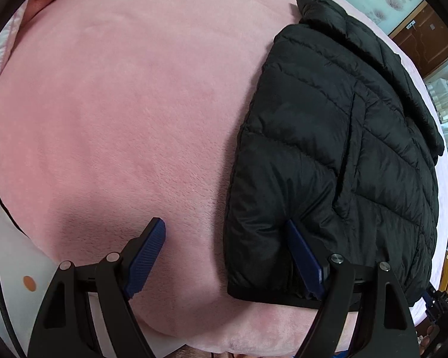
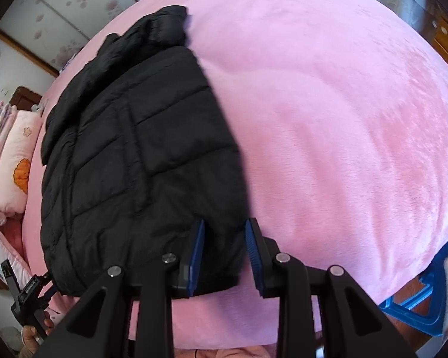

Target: Fold large clothes

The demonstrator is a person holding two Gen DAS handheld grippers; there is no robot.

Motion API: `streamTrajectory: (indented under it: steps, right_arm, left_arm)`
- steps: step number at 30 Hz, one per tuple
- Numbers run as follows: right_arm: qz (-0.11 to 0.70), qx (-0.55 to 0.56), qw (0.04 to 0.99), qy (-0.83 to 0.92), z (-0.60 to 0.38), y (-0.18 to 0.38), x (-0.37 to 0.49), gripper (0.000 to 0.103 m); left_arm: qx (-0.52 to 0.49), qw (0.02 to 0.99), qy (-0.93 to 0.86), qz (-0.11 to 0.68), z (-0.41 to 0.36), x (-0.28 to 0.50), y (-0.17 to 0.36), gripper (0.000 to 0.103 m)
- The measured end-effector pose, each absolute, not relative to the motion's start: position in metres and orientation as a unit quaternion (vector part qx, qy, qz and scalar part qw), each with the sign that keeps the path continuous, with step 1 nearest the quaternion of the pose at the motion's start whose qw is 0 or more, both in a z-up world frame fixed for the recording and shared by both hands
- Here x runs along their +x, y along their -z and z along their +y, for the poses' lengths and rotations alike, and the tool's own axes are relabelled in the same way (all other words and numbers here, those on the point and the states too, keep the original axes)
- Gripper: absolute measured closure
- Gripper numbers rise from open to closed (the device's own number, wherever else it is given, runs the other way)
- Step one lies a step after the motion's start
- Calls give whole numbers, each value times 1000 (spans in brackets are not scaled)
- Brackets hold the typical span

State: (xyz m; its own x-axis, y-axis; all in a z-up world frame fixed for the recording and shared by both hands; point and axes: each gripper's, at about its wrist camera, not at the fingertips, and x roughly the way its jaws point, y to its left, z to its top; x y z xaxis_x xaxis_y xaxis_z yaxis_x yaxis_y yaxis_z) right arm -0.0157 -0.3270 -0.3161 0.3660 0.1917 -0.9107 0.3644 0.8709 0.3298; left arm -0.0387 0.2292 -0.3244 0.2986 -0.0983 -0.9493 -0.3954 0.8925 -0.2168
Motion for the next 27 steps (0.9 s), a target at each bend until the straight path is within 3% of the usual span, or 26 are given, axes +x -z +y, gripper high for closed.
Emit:
streamTrajectory:
  steps: [8,10,11,16,20,27]
  right_arm:
    - [564,280,777,18,-332,328,-13,70]
    - [569,284,772,15,-332,333,-12,57]
    - [569,288,770,15,-332,335,-13,57]
    - [566,325,757,11,-337,345,-16,56]
    - [566,336,753,3,-334,347,-15,56]
    - [566,349,747,-10,-329,354,-17,56]
  left_arm:
    - [-248,768,-78,585,240,-40,337,20]
    - [-252,766,-71,587,241,-41,340,19]
    - [-254,765,-66,588,241,-41,341,19]
    - [-265,759,-29,594,237,-39,345,19]
    - [-258,757,-14,601,229,-36,352,9]
    - [-257,754,-3,604,228,-37,361,2]
